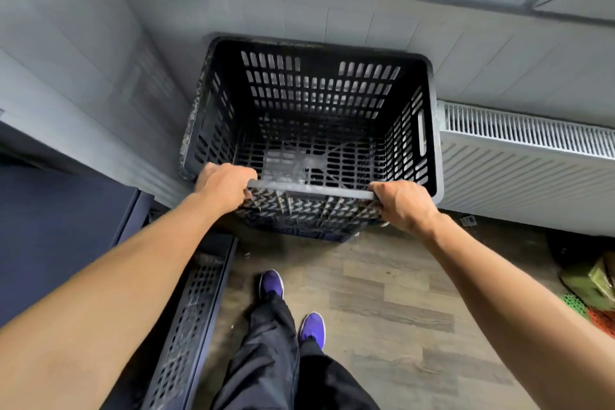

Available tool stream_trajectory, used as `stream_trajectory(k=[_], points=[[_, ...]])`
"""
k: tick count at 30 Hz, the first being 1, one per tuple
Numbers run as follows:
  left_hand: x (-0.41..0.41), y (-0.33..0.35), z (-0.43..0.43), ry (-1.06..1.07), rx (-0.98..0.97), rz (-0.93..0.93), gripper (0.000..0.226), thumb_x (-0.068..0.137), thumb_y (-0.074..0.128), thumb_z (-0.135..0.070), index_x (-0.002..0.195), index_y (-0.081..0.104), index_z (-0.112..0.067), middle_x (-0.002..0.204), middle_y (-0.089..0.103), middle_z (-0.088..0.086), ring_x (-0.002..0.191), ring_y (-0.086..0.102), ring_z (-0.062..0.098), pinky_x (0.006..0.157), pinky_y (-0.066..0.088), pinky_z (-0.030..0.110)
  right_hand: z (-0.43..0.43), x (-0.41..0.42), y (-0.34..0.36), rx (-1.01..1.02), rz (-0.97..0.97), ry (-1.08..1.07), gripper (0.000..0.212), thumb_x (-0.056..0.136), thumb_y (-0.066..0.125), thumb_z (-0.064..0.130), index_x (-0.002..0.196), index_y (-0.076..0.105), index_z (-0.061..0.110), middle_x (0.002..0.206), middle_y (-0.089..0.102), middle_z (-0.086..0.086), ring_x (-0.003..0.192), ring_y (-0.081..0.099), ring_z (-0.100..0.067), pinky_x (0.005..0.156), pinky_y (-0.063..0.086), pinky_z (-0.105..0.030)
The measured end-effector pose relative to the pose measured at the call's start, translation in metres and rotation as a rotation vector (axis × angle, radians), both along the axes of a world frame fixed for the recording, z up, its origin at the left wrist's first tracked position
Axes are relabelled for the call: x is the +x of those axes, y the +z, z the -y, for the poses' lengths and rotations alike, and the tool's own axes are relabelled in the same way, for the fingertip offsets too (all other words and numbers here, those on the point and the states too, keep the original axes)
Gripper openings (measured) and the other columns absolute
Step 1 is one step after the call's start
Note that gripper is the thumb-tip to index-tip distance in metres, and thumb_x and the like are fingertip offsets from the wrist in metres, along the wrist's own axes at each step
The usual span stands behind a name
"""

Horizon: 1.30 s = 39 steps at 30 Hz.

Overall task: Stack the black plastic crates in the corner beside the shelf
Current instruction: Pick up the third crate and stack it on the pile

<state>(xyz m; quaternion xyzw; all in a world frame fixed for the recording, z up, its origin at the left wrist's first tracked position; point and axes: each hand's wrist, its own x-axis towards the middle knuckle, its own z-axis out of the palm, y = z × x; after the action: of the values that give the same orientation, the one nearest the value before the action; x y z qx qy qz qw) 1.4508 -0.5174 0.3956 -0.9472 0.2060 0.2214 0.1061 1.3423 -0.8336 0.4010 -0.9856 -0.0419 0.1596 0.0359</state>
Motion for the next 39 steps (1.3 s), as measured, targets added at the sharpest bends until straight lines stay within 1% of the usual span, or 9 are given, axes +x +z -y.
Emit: stream_trajectory(k=[2, 5, 9, 11, 15, 29, 33, 37, 39], points=[[0.003, 0.008, 0.002, -0.046, 0.054, -0.02, 0.005, 0.099, 0.052, -0.026, 0.101, 0.054, -0.031, 0.068, 0.055, -0.005, 0.057, 0.051, 0.016, 0.051, 0.04, 0.027, 0.002, 0.004, 0.003, 0.018, -0.049, 0.005, 0.009, 0.087, 0.055, 0.03, 0.09, 0.054, 0.023, 0.084, 0.069, -0.006, 0.081, 0.067, -0.032, 0.066, 0.049, -0.037], [0.008, 0.014, 0.0, -0.121, 0.063, -0.014, 0.007, 0.098, 0.054, -0.026, 0.092, 0.053, -0.03, 0.072, 0.056, -0.007, 0.064, 0.054, 0.018, 0.055, 0.042, 0.03, 0.002, 0.01, 0.005, 0.021, -0.098, 0.037, 0.011, 0.089, 0.056, 0.031, 0.091, 0.056, 0.021, 0.085, 0.069, -0.006, 0.082, 0.066, -0.032, 0.068, 0.051, -0.036], [0.019, 0.023, -0.004, -0.14, 0.023, 0.004, 0.007, 0.096, 0.06, -0.028, 0.09, 0.061, -0.032, 0.073, 0.059, -0.009, 0.067, 0.057, 0.016, 0.056, 0.04, 0.029, 0.001, 0.021, 0.007, 0.011, -0.047, 0.018, 0.029, 0.092, 0.057, 0.049, 0.087, 0.057, 0.02, 0.074, 0.06, -0.001, 0.072, 0.064, -0.028, 0.064, 0.047, -0.033], [0.026, 0.025, -0.007, -0.137, 0.004, 0.016, 0.006, 0.095, 0.061, -0.028, 0.09, 0.063, -0.032, 0.075, 0.062, -0.008, 0.073, 0.06, 0.018, 0.059, 0.041, 0.03, -0.002, 0.024, 0.007, 0.005, 0.011, 0.016, 0.028, 0.093, 0.056, 0.048, 0.082, 0.05, 0.023, 0.073, 0.059, -0.002, 0.075, 0.065, -0.03, 0.063, 0.044, -0.033], [0.036, 0.028, -0.013, -0.153, -0.017, 0.07, 0.009, 0.095, 0.06, -0.027, 0.087, 0.062, -0.028, 0.065, 0.053, -0.01, 0.068, 0.055, 0.02, 0.059, 0.039, 0.03, -0.013, 0.023, 0.002, 0.005, 0.09, -0.004, 0.025, 0.094, 0.055, 0.044, 0.091, 0.059, 0.019, 0.08, 0.068, -0.007, 0.077, 0.066, -0.033, 0.063, 0.045, -0.036], [0.032, 0.017, -0.03, -0.177, -0.056, 0.104, 0.011, 0.097, 0.058, -0.024, 0.086, 0.062, -0.025, 0.063, 0.054, -0.005, 0.064, 0.056, 0.022, 0.056, 0.035, 0.03, -0.023, 0.016, -0.009, -0.034, 0.131, -0.012, 0.023, 0.095, 0.054, 0.043, 0.102, 0.061, 0.022, 0.076, 0.068, -0.004, 0.072, 0.066, -0.03, 0.059, 0.042, -0.032], [0.023, 0.01, -0.035, -0.163, -0.069, 0.127, 0.014, 0.097, 0.058, -0.025, 0.083, 0.055, -0.026, 0.059, 0.05, -0.005, 0.061, 0.053, 0.022, 0.054, 0.036, 0.029, -0.029, 0.016, -0.01, -0.055, 0.136, -0.007, 0.024, 0.095, 0.054, 0.042, 0.105, 0.061, 0.021, 0.078, 0.068, -0.007, 0.075, 0.066, -0.031, 0.06, 0.04, -0.032], [0.025, 0.004, -0.04, -0.118, -0.121, 0.138, 0.005, 0.096, 0.059, -0.025, 0.095, 0.063, -0.029, 0.066, 0.057, -0.003, 0.068, 0.056, 0.025, 0.061, 0.041, 0.032, -0.029, 0.019, -0.007, -0.056, 0.088, 0.013, 0.026, 0.095, 0.055, 0.044, 0.105, 0.059, 0.02, 0.07, 0.059, -0.002, 0.067, 0.059, -0.028, 0.061, 0.039, -0.033], [0.025, 0.001, -0.039, -0.044, -0.148, 0.155, 0.018, 0.096, 0.06, -0.026, 0.112, 0.065, -0.032, 0.08, 0.065, 0.002, 0.08, 0.06, 0.029, 0.066, 0.04, 0.033, -0.028, 0.025, -0.005, -0.041, 0.054, 0.011, 0.027, 0.095, 0.055, 0.045, 0.104, 0.058, 0.02, 0.066, 0.052, 0.003, 0.062, 0.051, -0.025, 0.062, 0.038, -0.033]])
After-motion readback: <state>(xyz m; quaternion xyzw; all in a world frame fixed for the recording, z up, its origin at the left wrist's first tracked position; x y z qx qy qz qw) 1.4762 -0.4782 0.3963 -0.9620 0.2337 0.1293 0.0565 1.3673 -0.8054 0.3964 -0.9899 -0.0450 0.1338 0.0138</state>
